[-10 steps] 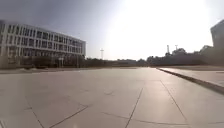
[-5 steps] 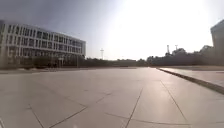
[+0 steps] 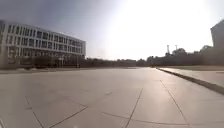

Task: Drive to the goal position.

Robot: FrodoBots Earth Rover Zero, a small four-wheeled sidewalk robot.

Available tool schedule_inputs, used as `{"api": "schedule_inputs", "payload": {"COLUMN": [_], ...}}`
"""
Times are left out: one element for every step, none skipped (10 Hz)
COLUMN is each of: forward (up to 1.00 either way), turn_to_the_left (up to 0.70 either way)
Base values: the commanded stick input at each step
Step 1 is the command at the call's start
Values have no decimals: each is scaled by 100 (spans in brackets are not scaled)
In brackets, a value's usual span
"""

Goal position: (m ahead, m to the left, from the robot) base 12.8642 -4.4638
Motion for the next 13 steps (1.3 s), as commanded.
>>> {"api": "schedule_inputs", "payload": {"forward": [9,9,9,9,9,9,9,9,9,9,9,9,9], "turn_to_the_left": [1,0,1,0,0,1,1,1,0,1,0,0,1]}}
